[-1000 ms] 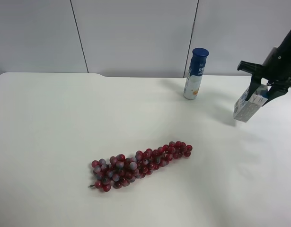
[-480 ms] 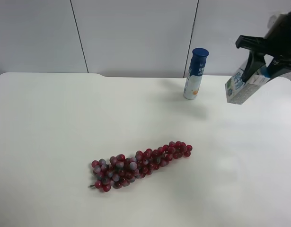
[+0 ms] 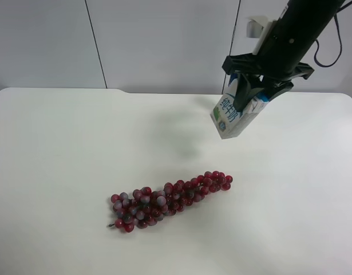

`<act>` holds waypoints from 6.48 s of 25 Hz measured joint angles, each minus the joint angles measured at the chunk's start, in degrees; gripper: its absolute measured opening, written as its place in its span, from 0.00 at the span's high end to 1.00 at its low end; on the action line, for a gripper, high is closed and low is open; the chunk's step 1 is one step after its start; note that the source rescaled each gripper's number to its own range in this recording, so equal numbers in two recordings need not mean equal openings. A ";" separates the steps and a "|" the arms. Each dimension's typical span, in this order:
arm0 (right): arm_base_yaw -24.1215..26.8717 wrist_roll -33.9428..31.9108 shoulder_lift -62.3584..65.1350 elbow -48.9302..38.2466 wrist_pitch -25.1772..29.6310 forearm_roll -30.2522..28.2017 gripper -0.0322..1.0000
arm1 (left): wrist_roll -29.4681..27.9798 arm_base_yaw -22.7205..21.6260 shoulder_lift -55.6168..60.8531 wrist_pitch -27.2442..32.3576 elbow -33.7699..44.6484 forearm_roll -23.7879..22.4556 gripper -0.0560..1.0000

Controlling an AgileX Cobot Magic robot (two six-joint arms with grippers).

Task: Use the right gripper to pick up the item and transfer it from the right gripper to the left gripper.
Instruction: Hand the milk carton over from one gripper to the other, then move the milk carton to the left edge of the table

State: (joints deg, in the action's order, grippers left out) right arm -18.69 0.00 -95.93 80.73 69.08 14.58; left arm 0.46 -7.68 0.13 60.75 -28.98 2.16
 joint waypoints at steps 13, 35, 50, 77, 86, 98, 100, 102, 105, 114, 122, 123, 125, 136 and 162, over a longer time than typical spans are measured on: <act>-4.95 18.95 0.06 0.00 -2.14 14.47 0.97 | 0.28 0.00 0.00 0.00 0.00 0.61 0.00; -15.34 46.21 0.11 0.00 -3.99 29.74 0.97 | 18.53 11.40 -17.06 4.15 -3.91 32.01 0.00; -15.34 54.13 0.11 0.00 0.24 39.81 0.97 | 24.33 23.50 -31.25 2.33 -4.02 39.99 0.00; -22.67 54.13 0.53 0.00 0.97 37.58 0.97 | 49.23 25.42 -47.38 -4.77 -4.02 55.28 0.00; -22.72 54.13 0.53 0.00 1.25 37.58 0.97 | 57.02 25.42 -51.68 -5.09 -4.15 61.95 0.00; -22.72 54.20 0.53 0.00 1.51 37.55 0.97 | 59.49 25.42 -54.54 -4.68 -9.50 61.55 0.43; -22.79 54.20 0.53 0.00 1.63 37.55 0.97 | 59.67 25.42 -54.61 -4.22 -9.62 60.55 0.49; -22.85 54.20 0.53 0.00 1.66 37.55 0.97 | 59.67 25.42 -54.65 -3.79 -9.72 59.19 0.51; -22.85 54.20 0.53 0.00 1.66 37.60 0.97 | 59.67 25.42 -54.65 -3.43 -9.77 57.43 0.52; -22.85 54.20 0.53 0.00 1.40 37.60 0.97 | 59.67 25.42 -54.65 -2.89 -9.77 52.73 0.52; -22.85 55.55 0.53 0.00 1.29 39.05 0.97 | 59.67 25.42 -54.65 -2.00 -9.77 52.02 0.52; -22.85 55.68 0.53 0.00 1.29 39.32 0.97 | 59.67 25.42 -54.65 -1.81 -9.77 51.95 0.52; -22.85 55.97 0.53 0.00 1.29 39.67 0.97 | 59.67 25.42 -54.65 -1.35 -9.77 51.89 0.53; -22.89 57.25 0.53 0.00 1.99 40.05 0.97 | 59.85 25.42 -54.65 -0.81 -9.77 51.48 0.92; -22.89 41.91 9.94 0.00 0.50 23.71 0.00 | 59.95 25.42 -54.65 -0.44 -9.78 50.19 0.94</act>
State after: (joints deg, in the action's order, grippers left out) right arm -41.58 41.91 -85.99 80.73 69.58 38.29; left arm 60.41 17.74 -54.53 60.31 -38.76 52.35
